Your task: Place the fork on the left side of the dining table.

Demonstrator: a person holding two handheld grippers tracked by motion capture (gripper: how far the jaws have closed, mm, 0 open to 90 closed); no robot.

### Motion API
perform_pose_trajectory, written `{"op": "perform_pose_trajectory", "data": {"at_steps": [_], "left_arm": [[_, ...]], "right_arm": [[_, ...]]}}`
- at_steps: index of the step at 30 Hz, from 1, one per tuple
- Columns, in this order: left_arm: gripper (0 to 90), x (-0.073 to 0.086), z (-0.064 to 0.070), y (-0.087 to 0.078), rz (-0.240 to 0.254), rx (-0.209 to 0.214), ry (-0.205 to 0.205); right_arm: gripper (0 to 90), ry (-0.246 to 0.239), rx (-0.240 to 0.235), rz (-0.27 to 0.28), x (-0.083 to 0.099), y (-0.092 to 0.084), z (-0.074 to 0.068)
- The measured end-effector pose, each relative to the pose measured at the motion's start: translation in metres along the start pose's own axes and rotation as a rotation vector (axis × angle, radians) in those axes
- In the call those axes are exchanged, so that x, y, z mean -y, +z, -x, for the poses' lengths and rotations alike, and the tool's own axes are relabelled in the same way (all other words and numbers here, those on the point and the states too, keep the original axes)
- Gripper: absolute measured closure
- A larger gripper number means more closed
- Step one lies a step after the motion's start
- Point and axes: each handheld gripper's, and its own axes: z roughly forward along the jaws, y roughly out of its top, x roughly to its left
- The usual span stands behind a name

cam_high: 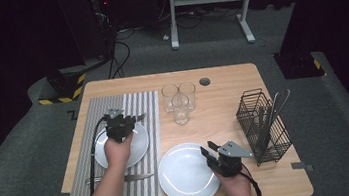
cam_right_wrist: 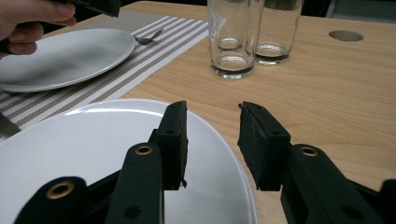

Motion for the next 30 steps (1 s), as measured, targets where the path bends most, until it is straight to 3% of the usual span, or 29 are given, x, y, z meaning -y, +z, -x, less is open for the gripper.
{"op": "perform_pose_trajectory", "data": {"at_steps": [5, 15, 22, 30], "left_arm": [[72.3, 0.008, 0.002, -0.018, 0.018, 0.005, 0.039], [67.4, 0.022, 0.002, -0.045, 0.019, 0.025, 0.052], [62.8, 0.037, 0.0, -0.061, -0.015, 0.0, 0.094], [59.9, 0.054, -0.005, -0.078, -0.03, 0.014, 0.099]], "right_arm": [[61.8, 0.001, -0.001, -0.005, 0.0, 0.0, 0.0], [62.0, -0.001, -0.003, -0.007, 0.001, 0.001, 0.0], [62.9, 0.0, -0.006, -0.009, 0.001, 0.001, 0.0], [63.1, -0.007, -0.008, -0.018, 0.002, 0.002, -0.001]]}}
